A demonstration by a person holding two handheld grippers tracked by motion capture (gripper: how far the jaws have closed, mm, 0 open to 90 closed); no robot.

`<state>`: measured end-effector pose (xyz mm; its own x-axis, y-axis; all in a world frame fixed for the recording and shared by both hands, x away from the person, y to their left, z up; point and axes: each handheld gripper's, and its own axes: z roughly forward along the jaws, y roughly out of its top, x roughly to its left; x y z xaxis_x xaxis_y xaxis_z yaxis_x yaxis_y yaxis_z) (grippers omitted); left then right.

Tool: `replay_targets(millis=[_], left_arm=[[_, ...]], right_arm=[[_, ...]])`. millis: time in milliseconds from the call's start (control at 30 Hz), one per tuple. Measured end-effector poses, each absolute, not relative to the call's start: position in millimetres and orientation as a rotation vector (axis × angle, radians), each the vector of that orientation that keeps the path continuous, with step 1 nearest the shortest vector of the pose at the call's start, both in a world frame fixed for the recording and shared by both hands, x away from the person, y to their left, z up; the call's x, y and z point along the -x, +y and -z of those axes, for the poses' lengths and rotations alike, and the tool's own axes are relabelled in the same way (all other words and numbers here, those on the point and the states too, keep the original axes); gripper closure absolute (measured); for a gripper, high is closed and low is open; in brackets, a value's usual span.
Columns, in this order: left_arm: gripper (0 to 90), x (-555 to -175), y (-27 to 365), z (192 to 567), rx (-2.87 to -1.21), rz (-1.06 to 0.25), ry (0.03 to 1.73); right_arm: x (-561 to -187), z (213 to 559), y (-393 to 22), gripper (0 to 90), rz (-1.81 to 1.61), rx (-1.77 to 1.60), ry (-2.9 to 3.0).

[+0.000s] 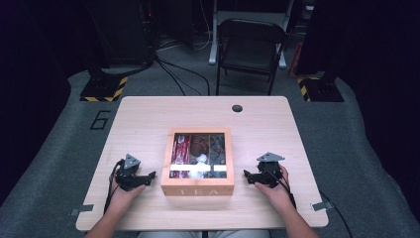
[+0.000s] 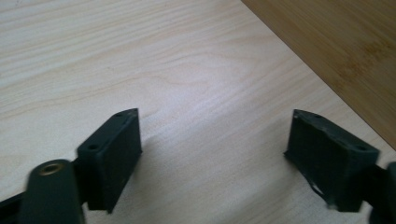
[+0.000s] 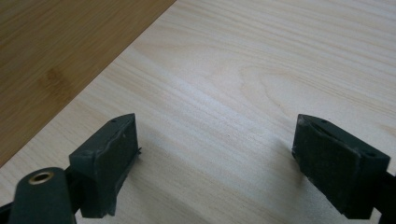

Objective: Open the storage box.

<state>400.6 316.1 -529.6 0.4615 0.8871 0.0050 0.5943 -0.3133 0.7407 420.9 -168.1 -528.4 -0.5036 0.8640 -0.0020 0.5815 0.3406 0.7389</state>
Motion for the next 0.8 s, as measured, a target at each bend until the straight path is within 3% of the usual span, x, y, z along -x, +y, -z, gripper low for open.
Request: replay_targets(millis=[800], left_arm=[[16.4, -399.6, 316.6, 529.2, -2.019, -0.547, 1.238]], right_arm=[[-419.7, 528.1, -168.2, 15.0, -0.977, -1.292, 2.202]])
